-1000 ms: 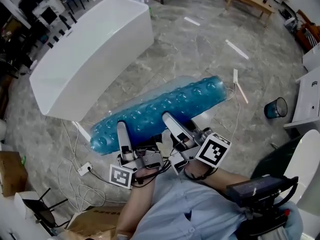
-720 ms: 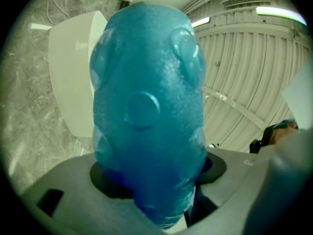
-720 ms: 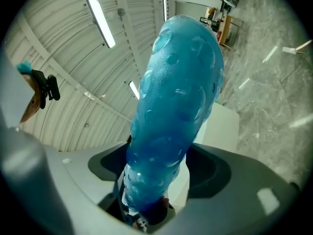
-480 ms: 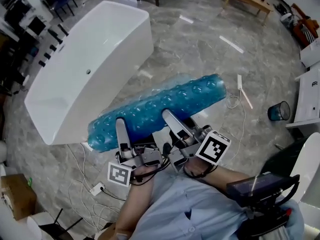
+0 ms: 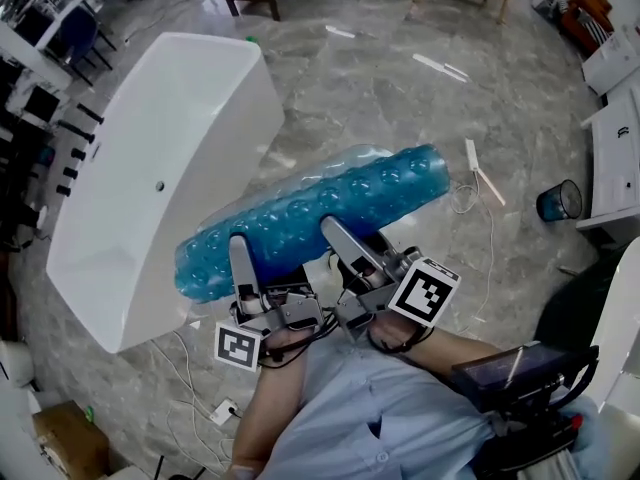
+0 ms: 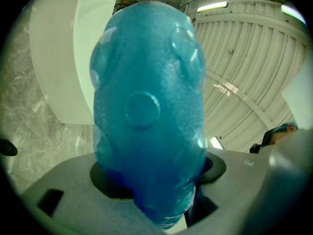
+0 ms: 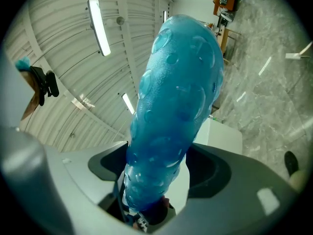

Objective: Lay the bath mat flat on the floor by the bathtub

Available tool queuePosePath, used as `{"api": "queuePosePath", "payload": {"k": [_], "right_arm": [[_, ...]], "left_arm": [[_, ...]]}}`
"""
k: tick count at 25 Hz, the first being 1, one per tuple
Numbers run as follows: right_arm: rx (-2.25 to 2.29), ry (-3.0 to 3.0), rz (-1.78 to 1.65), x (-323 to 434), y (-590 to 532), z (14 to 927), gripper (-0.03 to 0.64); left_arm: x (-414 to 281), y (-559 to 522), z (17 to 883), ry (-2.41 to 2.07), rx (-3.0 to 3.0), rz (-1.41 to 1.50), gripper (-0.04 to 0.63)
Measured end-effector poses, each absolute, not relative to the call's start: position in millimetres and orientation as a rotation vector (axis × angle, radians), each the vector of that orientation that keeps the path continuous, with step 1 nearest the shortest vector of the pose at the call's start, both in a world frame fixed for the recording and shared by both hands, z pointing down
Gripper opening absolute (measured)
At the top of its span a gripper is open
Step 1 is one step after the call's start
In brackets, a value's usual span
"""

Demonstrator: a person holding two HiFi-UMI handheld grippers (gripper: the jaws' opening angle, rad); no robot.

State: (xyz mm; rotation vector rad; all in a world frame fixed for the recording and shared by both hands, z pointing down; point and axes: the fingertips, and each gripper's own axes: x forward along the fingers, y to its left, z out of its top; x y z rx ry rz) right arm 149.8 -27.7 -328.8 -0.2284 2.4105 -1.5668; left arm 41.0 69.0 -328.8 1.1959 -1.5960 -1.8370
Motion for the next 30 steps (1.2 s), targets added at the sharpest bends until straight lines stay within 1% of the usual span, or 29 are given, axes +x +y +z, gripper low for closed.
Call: {"api": "queuePosePath", "payload": {"k": [3,7,12,17,21,30], "right_arm": [[-0.278,2.383,-1.590,120.5,-82.9,-314.4,0.373],[-0.323,2.349,-1.608,100.2,-121.8,-300.1,0.371],[-0.413,2.270,-1.655,61.7,-213.5,-286.4,0.370],[-0.457,2.193,-1.630,49.0,-284.6,-295.6,0.370],[-0.481,2.159,-1.599,37.9,-321.3,-301.7,0.370],[-0.640,2.119,-1.586,20.2,-387.7,-271.4,0.370]], "left_arm": [[9.3,11.0,-315.7,-1.583,1.187,-1.795,0.314],[-15.4,-32.5,-304.4,-1.566,1.210,-1.743,0.314],[-58.8,-132.4,-295.7,-1.538,1.208,-1.643,0.314],[-76.6,-214.0,-311.4,-1.499,1.288,-1.567,0.314],[-91.8,-259.5,-320.1,-1.457,1.360,-1.526,0.314],[-116.3,-344.8,-285.6,-1.325,1.361,-1.442,0.314]]}}
